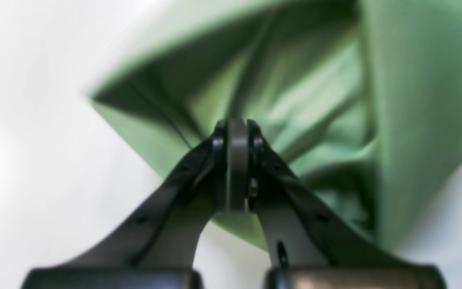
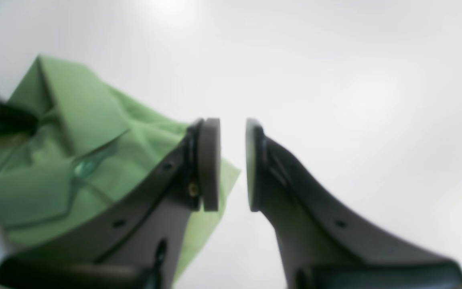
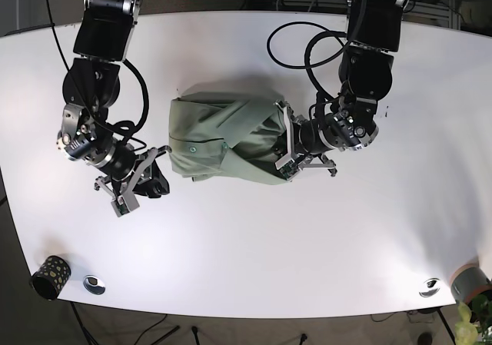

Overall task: Fold the T-shirt properly
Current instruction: 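Fold the shirt bundle over with both grippers into a compact square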

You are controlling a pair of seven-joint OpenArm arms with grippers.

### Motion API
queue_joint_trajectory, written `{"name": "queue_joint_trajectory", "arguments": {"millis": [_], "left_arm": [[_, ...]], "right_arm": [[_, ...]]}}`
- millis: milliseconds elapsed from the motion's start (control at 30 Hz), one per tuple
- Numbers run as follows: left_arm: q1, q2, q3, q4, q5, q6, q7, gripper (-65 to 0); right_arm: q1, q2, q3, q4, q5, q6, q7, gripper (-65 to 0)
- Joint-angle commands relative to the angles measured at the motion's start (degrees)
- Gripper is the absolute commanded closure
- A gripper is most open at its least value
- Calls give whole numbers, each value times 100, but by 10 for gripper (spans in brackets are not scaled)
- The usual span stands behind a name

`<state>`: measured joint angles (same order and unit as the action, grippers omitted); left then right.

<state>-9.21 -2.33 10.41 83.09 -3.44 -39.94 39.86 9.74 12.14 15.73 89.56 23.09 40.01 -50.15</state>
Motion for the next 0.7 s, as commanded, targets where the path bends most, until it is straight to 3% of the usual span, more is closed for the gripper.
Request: {"name": "queue_joint_trajectory", "arguments": {"millis": [0, 167, 333, 567, 667], "left_arm": [[-77, 44, -9, 434, -109, -6, -113, 0], [91, 61, -9, 786, -109, -6, 195, 0], [381, 281, 27, 1005, -100, -6, 256, 0], [469, 431, 44, 381, -91, -6, 230, 0], [205, 387, 0, -357, -100, -6, 54, 0]], "right_arm": [[-178, -41, 32, 719, 51, -1, -317, -95], [-750, -506, 32, 1519, 60, -1, -660, -95], [-1057, -805, 14, 1396, 51, -1, -633, -95], [-1022, -841, 23, 288, -10, -1, -255, -95], [-1031, -638, 23, -204, -1, -1, 140, -95]]}}
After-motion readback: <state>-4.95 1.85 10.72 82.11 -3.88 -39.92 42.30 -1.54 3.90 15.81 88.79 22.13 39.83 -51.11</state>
